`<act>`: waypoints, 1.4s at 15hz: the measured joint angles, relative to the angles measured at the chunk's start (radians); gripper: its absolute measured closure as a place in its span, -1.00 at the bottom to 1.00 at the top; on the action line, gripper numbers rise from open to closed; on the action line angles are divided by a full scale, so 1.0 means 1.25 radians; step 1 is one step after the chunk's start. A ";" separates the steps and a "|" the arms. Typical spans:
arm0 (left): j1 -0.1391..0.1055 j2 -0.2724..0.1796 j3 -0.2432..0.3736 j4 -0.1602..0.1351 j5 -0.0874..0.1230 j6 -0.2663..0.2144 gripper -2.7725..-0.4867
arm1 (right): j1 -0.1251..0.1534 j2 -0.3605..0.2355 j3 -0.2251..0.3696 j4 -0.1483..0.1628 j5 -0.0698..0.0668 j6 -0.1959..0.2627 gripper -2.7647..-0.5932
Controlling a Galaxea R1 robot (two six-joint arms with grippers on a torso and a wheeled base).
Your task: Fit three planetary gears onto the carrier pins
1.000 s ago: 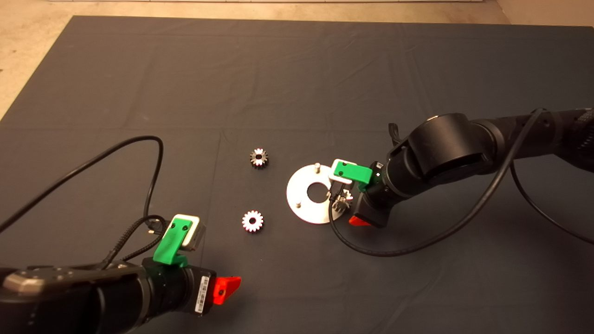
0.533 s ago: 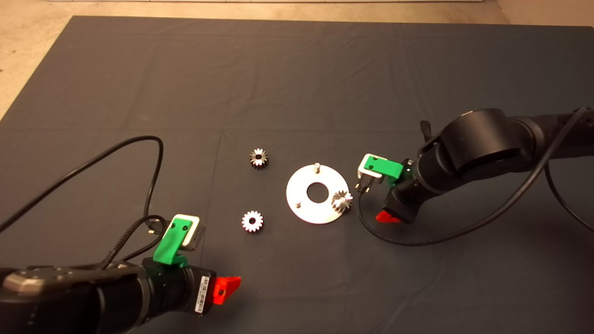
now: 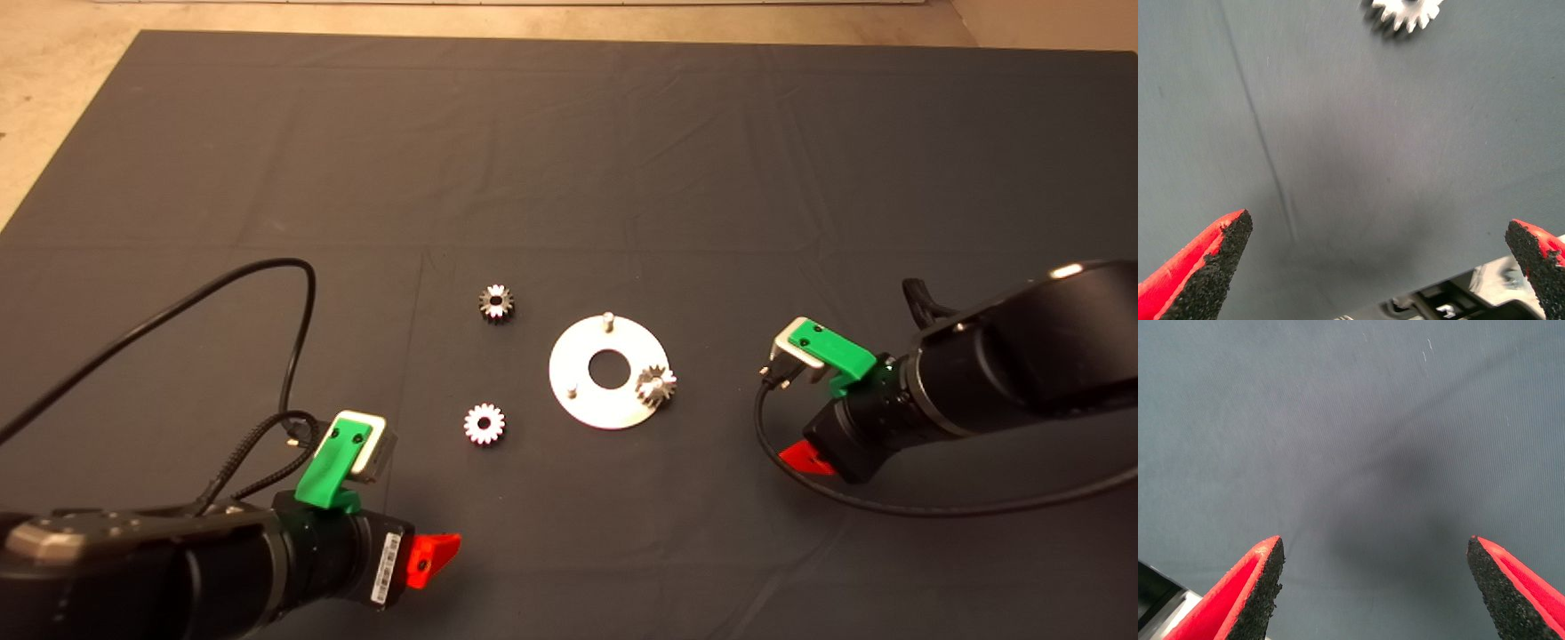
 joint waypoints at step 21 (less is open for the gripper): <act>-0.035 0.104 -0.200 0.027 0.000 0.106 -0.98 | -0.001 -0.009 -0.003 -0.077 0.006 0.022 -0.31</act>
